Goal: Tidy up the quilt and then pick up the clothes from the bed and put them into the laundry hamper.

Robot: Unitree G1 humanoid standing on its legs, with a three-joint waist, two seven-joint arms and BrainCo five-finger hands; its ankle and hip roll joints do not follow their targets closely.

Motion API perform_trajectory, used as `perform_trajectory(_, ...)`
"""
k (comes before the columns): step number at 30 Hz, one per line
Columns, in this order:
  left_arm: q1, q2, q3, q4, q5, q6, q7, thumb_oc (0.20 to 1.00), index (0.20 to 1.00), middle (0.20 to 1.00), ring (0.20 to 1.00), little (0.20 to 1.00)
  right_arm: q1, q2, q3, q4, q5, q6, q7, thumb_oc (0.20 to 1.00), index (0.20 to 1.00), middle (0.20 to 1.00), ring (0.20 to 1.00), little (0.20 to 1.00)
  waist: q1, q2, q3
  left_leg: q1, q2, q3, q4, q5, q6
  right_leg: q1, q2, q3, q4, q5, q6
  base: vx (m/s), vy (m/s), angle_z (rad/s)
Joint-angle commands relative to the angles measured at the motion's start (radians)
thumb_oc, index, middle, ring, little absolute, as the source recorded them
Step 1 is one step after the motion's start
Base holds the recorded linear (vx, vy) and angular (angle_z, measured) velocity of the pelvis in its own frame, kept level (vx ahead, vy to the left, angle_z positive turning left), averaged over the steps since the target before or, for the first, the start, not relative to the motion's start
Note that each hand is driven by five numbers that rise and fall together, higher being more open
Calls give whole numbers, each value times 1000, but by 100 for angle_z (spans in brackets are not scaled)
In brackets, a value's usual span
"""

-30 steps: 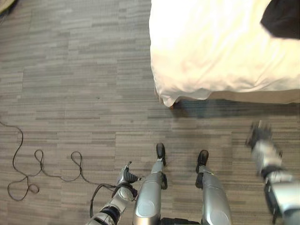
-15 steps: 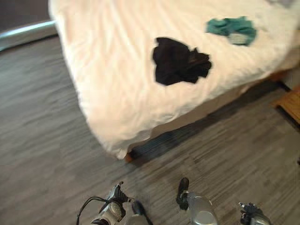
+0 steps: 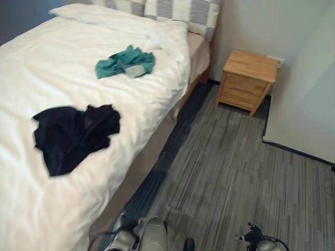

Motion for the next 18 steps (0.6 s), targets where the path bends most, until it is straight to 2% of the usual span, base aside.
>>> perform_trajectory(1, -63, -2, -55, 41, 28, -8, 11, 1000, 1000, 1000, 1000, 1000, -33, -14, -39, -25, -42, -18, -21, 1000, 1000, 1000, 1000, 1000, 42, -20, 48, 126, -30, -32, -129, 93, -1, 39, -134, 77, 106, -127, 120, 525, 193, -123)
perform_trajectory(2, -64, 3, -69, 46, 48, -6, 7, 1000, 1000, 1000, 1000, 1000, -28, -11, -40, -30, -46, -20, -23, 1000, 1000, 1000, 1000, 1000, 43, -25, 44, 139, -42, -24, -117, 75, 20, 45, -136, 94, 156, -144, 122, 726, 307, -142)
perform_trajectory(3, -69, 12, -87, 40, 92, 9, 3, 1000, 1000, 1000, 1000, 1000, -32, -4, -54, -37, -39, -19, -25, 1000, 1000, 1000, 1000, 1000, 24, -41, 40, 177, -74, -5, -96, 45, 57, -22, -144, 113, 396, -59, 178, 718, 304, -135)
perform_trajectory(4, -68, 17, -98, 40, 118, 17, 1, 1000, 1000, 1000, 1000, 1000, -24, 2, -56, -35, -49, -13, -26, 1000, 1000, 1000, 1000, 1000, 3, -43, 55, 222, -86, 11, -98, 25, 74, -69, -167, 113, 529, 39, 228, 679, 293, -112)
perform_trajectory(5, -70, 24, -109, 43, 140, 25, 4, 1000, 1000, 1000, 1000, 1000, -20, 5, -66, -32, -47, -9, -28, 1000, 1000, 1000, 1000, 1000, -24, -30, 65, 267, -79, 18, -115, 14, 83, -148, -168, 113, 654, 106, 234, 298, 131, -109)
perform_trajectory(6, -71, 23, -109, 43, 140, 25, 4, 1000, 1000, 1000, 1000, 1000, -20, 4, -66, -32, -47, -9, -28, 1000, 1000, 1000, 1000, 1000, -22, -27, 62, 264, -76, 19, -116, 15, 83, -152, -165, 114, 653, 109, 234, 308, 145, -93)
perform_trajectory(7, -72, 30, -114, 44, 151, 30, 7, 1000, 1000, 1000, 1000, 1000, -21, 5, -75, -33, -44, -6, -27, 1000, 1000, 1000, 1000, 1000, -45, -10, 70, 327, -63, 30, -150, 7, 88, -225, -161, 103, 736, 123, 237, 173, 75, -40)
perform_trajectory(8, -72, 30, -114, 44, 151, 30, 7, 1000, 1000, 1000, 1000, 1000, -21, 5, -75, -33, -44, -6, -27, 1000, 1000, 1000, 1000, 1000, -45, -9, 70, 327, -63, 30, -150, 7, 88, -225, -160, 103, 735, 123, 237, 557, 168, -7)
perform_trajectory(9, -73, 36, -123, 42, 167, 24, 9, 1000, 1000, 1000, 1000, 1000, -15, 6, -88, -29, -27, -12, -31, 1000, 1000, 1000, 1000, 1000, -75, 18, 82, 406, -58, 28, -188, -7, 90, -299, -141, 59, 698, 61, 207, 554, 127, 16)
perform_trajectory(11, -70, 41, -128, 44, 188, 21, 2, 1000, 1000, 1000, 1000, 1000, 1, 3, -106, -38, 5, -17, -27, 1000, 1000, 1000, 1000, 1000, -110, 28, 88, 475, -71, 26, -218, -38, 80, -336, -110, 34, 549, 10, 196, 767, 73, 38)
perform_trajectory(12, -67, 45, -127, 59, 218, 18, -8, 1000, 1000, 1000, 1000, 1000, 12, 5, -127, -33, 40, -20, -18, 1000, 1000, 1000, 1000, 1000, -131, 26, 76, 529, -91, 26, -233, -83, 66, -370, -126, 20, 297, 39, 198, 818, -34, 56)
perform_trajectory(13, -64, 45, -124, 73, 231, 20, -10, 1000, 1000, 1000, 1000, 1000, 15, 4, -142, -26, 66, -19, -13, 1000, 1000, 1000, 1000, 1000, -148, 31, 76, 560, -91, 27, -235, -108, 58, -386, -140, 17, 203, 72, 206, 868, -65, 55)
perform_trajectory(15, -50, 40, -103, 102, 233, 15, -21, 1000, 1000, 1000, 1000, 1000, 18, 3, -158, -13, 86, -23, -6, 1000, 1000, 1000, 1000, 1000, -153, 42, 70, 606, -92, 18, -181, -173, 51, -366, -158, 8, 110, 100, 218, 645, -43, 25)
perform_trajectory(16, -37, 32, -91, 111, 230, 15, -16, 1000, 1000, 1000, 1000, 1000, 16, 5, -153, -10, 79, -23, -5, 1000, 1000, 1000, 1000, 1000, -159, 47, 68, 612, -93, 15, -109, -165, 35, -356, -162, 20, 127, 118, 208, 382, -22, 20)
perform_trajectory(17, -37, 32, -91, 111, 230, 15, -15, 1000, 1000, 1000, 1000, 1000, 16, 5, -152, -10, 79, -23, -5, 1000, 1000, 1000, 1000, 1000, -160, 49, 68, 610, -92, 14, -104, -169, 35, -355, -161, 19, 128, 118, 208, 374, -55, 15)
perform_trajectory(18, -31, 26, -75, 117, 213, 14, -14, 1000, 1000, 1000, 1000, 1000, 12, 0, -146, -10, 71, -28, 0, 1000, 1000, 1000, 1000, 1000, -160, 62, 63, 589, -79, 35, 47, -118, 5, -331, -157, 10, 133, 124, 188, 410, -187, 6)
